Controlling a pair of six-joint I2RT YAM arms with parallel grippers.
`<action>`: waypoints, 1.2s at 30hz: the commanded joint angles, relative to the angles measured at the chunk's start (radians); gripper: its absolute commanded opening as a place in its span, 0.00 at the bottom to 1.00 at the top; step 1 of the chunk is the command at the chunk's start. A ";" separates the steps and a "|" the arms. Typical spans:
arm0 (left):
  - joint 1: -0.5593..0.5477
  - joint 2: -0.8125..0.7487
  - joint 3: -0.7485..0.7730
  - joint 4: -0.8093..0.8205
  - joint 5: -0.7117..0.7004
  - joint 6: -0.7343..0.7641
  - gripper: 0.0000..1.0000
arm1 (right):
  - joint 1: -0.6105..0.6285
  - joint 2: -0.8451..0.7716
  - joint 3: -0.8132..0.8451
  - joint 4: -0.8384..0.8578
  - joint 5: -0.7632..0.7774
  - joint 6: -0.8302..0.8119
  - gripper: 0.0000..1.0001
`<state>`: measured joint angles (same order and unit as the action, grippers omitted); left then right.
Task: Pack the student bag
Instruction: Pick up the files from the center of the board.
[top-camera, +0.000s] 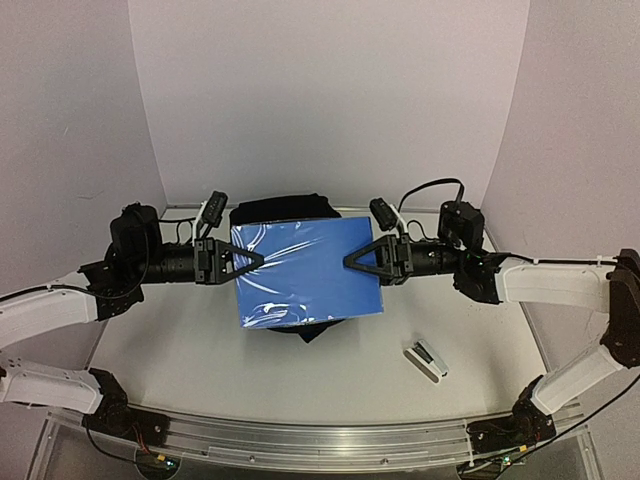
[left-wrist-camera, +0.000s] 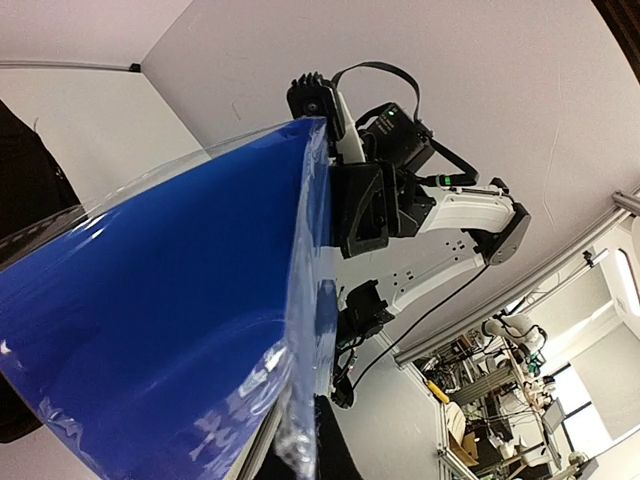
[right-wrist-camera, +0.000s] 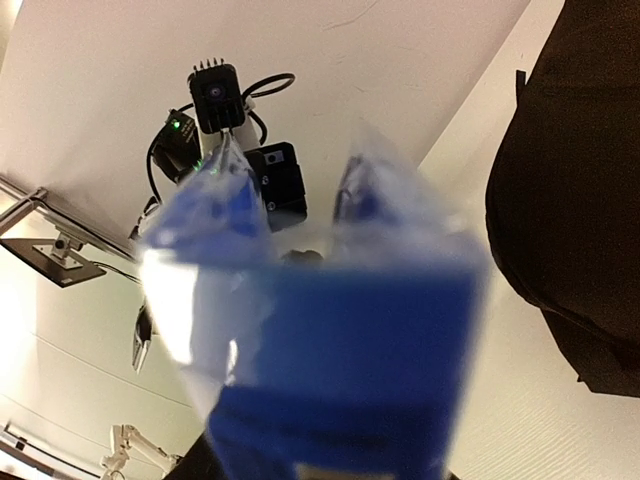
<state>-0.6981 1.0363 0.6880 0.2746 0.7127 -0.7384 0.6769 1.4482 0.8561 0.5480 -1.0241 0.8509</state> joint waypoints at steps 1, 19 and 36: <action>0.011 0.029 0.056 0.046 0.007 -0.011 0.00 | 0.008 -0.045 -0.008 0.115 -0.024 0.049 0.34; 0.110 0.141 0.249 -0.593 -0.347 0.229 0.92 | -0.149 -0.188 -0.044 -0.069 0.507 -0.007 0.00; -0.235 0.514 0.436 -0.692 -0.652 0.721 0.97 | -0.190 -0.377 -0.008 -0.513 0.990 -0.135 0.00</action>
<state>-0.8686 1.4740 1.0452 -0.3640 0.2248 -0.1673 0.4911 1.0962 0.8716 0.0461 -0.0890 0.7181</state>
